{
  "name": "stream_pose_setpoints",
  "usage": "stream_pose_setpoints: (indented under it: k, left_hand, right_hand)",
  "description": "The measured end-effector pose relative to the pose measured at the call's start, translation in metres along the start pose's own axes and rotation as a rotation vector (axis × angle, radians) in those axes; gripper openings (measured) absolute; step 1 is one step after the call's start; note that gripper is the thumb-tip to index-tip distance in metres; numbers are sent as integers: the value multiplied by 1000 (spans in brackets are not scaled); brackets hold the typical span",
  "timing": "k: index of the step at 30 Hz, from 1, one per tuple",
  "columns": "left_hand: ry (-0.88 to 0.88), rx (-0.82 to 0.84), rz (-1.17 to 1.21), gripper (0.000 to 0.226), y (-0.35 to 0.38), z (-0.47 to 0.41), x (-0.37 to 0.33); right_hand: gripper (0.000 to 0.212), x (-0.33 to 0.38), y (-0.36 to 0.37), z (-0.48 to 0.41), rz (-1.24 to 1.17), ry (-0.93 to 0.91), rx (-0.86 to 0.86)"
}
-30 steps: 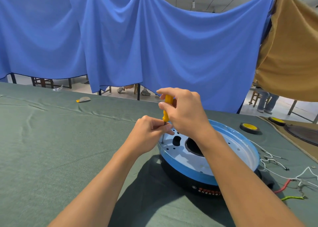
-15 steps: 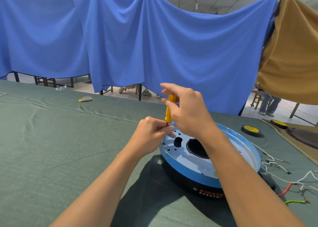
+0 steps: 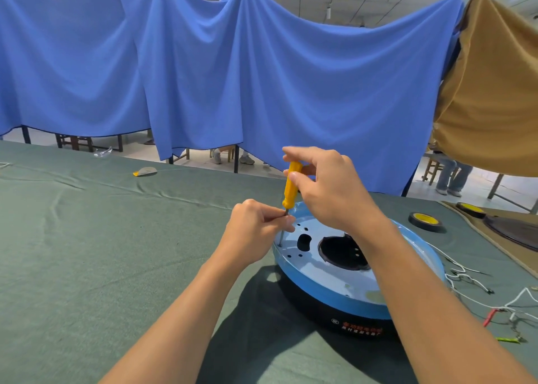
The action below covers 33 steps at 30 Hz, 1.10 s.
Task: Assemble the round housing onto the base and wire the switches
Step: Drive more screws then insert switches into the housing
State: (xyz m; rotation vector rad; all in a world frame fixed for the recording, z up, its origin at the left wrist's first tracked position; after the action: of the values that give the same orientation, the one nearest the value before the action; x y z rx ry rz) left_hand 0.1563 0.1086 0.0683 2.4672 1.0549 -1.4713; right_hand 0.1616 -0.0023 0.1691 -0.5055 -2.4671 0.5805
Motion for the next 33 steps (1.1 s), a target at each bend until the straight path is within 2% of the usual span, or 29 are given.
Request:
stream_pose_setpoints:
  k: [6,10,15,18,22,26,29,31,33]
  left_hand:
    - [10,32,-29,14,3,3,0]
    - [-21,41,-28,9,6,2,1]
    - [-4,67,-14,14,7,1,2]
    - [-7,83,1,16,9,0,3]
    - [7,92,-26,14,11,3,1]
    - [5,22,-18,10,6,2,0]
    - [2,39,-15,14,6,0,-1]
    - [3,67,-10,20,7,0,0]
    - [-6,88,-2,21,7,0,2]
  right_hand:
    - [17,1,-10,0,53,-19,-164]
    - [21,4,-17,0,68,-19,-212]
    - [20,9,-14,-2,47,-41,-114]
    - [29,8,-4,0,13,-55,-9]
    - [13,1,-10,-1,57,-19,-127]
    - [23,-6,-11,1,130,19,-178]
    - [27,-3,-1,2,175,-14,-79]
    - [29,3,5,2,122,-45,5]
    - [32,7,4,2,57,-57,15]
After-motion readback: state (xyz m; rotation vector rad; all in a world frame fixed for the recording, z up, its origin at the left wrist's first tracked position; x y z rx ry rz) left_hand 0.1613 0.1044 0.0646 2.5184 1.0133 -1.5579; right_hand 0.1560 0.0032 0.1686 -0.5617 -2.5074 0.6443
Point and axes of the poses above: each hand's wrist, its own z-axis away from the middle knuckle, its own y-axis out of the palm, x = y × z, the point moved 10 cm from there along -z, towards the middle knuckle, and after that the axes turned 12 degrees about -x, right-handed, at the moved point
